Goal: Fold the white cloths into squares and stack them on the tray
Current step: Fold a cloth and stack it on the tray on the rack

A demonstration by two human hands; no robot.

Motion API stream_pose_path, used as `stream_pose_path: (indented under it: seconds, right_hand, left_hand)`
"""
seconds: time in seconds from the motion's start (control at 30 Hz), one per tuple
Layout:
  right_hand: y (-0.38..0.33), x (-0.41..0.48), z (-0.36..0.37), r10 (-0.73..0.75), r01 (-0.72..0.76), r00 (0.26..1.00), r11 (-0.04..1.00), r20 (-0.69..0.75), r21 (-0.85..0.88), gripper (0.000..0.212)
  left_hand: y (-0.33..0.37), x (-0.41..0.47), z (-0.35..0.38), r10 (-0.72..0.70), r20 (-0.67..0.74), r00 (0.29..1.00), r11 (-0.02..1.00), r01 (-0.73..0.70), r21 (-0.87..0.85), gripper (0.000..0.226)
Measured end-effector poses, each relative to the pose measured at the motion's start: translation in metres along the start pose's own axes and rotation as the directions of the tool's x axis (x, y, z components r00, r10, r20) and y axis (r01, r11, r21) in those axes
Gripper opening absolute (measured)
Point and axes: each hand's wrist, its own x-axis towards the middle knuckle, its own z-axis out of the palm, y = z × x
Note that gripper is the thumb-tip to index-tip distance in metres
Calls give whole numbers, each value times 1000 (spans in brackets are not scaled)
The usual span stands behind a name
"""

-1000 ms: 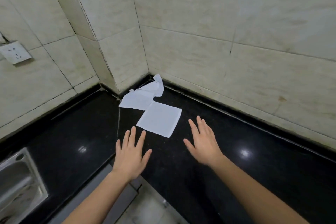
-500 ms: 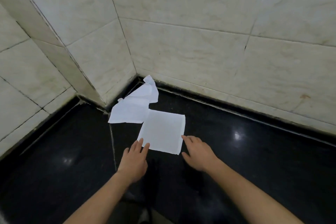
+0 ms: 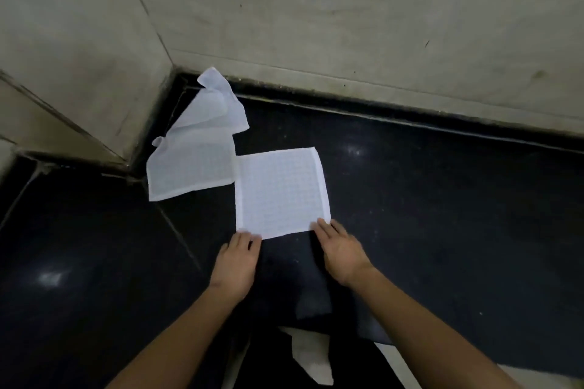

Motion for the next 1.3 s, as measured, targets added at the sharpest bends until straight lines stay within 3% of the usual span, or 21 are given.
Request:
stream_pose_path:
  seconds: [0.07,0.23,0.3,0.43,0.53,0.73,0.83,0.9,1.0,1.07,1.17,1.3]
  right_hand:
    - [-9,-1,3,12,-15,998,999,-67,-50,66]
    - [-14,-14,4,-87,86,996,972,8,-218,47]
    - [-9,-20,-1,-84,83,996,987,-1,-140,33]
    - [6,-33,-38,-49,56,995,995,-88,82,28]
    - [23,-34,-85,0,47,974,978,-225,203,23]
    - [56,-34,-170,63,107,827,958,-559,266,18]
    - [65,-43,-192,96,169,700,940,-707,296,17]
    - [69,-52,-192,113,216,654,920,-748,327,17]
    - [77,-59,-158,116,239,704,891,-701,387,13]
    - [83,-59,-117,100,195,775,901,-624,387,13]
    - [85,-62,-52,79,82,904,933,-420,351,18]
    - [78,-75,20,-13,50,986,973,-164,225,22]
  left_hand:
    - [-9,-2,11,78,-71,994,996,-75,50,65]
    - [-20,-17,19,173,-139,975,984,-165,65,59]
    - [-19,-20,12,162,-154,975,987,-162,16,47]
    - [-13,-16,-23,21,-200,980,974,-65,-216,13]
    - [-11,1,-69,-86,-302,949,940,-23,-340,8]
    - [6,38,-175,-186,-509,840,903,-58,-426,11]
    - [17,43,-207,-229,-636,737,887,-111,-448,11]
    - [23,39,-210,-238,-699,674,888,-140,-437,10]
    - [30,25,-182,-168,-712,682,917,-156,-366,7]
    - [32,13,-141,-80,-669,739,947,-154,-282,9]
    - [31,-8,-74,70,-516,854,979,-158,-128,9]
    - [34,-43,-8,238,-236,942,969,-247,-8,9]
